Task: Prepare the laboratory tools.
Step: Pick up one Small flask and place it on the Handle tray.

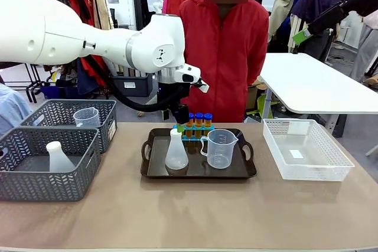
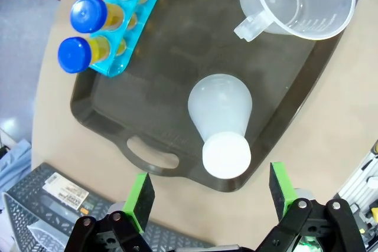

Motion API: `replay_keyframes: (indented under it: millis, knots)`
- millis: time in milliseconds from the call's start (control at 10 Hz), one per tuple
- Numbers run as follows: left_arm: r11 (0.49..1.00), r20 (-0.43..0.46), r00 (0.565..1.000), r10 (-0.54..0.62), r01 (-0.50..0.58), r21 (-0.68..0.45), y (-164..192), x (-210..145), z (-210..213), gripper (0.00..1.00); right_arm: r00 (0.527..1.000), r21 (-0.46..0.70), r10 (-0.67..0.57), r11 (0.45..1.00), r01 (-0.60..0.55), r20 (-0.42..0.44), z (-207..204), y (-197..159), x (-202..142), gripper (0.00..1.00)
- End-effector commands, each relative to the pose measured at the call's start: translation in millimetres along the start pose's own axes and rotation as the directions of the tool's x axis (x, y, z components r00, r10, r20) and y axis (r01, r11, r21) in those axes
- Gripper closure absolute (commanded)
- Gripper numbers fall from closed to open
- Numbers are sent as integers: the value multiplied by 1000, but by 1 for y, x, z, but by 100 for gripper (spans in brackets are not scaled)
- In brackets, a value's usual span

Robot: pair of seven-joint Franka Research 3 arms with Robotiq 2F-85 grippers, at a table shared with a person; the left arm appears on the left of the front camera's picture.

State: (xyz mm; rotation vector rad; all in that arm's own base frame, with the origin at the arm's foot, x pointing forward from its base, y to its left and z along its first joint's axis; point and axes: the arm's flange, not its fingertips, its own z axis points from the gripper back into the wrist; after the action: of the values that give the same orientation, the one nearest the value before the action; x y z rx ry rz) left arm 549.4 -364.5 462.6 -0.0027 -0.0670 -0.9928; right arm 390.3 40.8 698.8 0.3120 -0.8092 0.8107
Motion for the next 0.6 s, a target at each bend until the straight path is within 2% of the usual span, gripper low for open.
replay_keyframes:
  millis: [0, 200, 500]
  knots:
    - [999, 12, 999, 37, -37, -23, -1, -12, 10, 0, 1000, 10, 3, 1000, -3, 10, 1, -1, 0, 0]
    - [998, 25, 999, 37, -36, -41, -2, -14, 20, 0, 1000, 10, 3, 1000, -3, 10, 1, -1, 0, 0]
    - [1000, 14, 1000, 21, -21, -12, 1, -4, 12, 0, 1000, 10, 3, 1000, -3, 10, 1, -1, 0, 0]
